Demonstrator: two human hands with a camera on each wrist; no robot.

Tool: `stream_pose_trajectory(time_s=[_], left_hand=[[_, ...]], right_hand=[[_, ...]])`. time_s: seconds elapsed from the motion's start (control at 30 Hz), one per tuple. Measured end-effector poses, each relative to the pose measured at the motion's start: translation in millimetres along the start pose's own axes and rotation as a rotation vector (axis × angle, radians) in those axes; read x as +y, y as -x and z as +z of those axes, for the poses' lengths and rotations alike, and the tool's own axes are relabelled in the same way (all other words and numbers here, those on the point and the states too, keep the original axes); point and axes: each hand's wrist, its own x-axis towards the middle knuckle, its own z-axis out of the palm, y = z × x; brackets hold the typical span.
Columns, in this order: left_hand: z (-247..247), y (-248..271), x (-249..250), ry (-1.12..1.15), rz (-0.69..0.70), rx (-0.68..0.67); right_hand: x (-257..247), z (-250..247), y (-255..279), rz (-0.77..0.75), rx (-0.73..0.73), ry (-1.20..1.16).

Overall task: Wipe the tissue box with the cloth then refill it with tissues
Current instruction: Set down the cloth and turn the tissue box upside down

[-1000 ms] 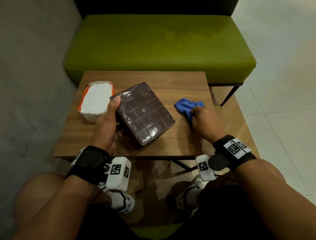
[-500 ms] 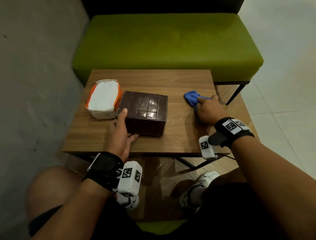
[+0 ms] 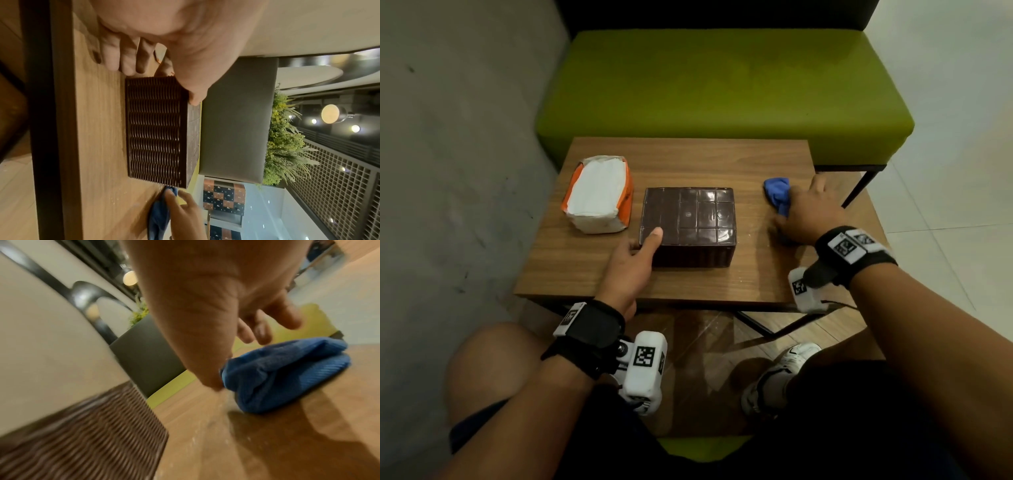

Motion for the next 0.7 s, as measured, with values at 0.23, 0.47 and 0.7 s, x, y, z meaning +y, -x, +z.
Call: stream_pose_trajectory(time_s=[0.23,0.47,0.7], left_hand=[[-5.4,3.4,13.9,0.022,0.15,0.088],[-8.2,-4.7,41.4,-0.088,0.26,0.073],[-10.0,-2.5,49.5,-0.038,0.204,-0.015]], right_hand=[[-11.6,2.3,29.4,-0.071,0.252,-0.272],[-72.6,0.0,73.0,-0.202,0.126,-0.79],[-82.5,16.5,79.8,-0.081,0.104,-1.08]])
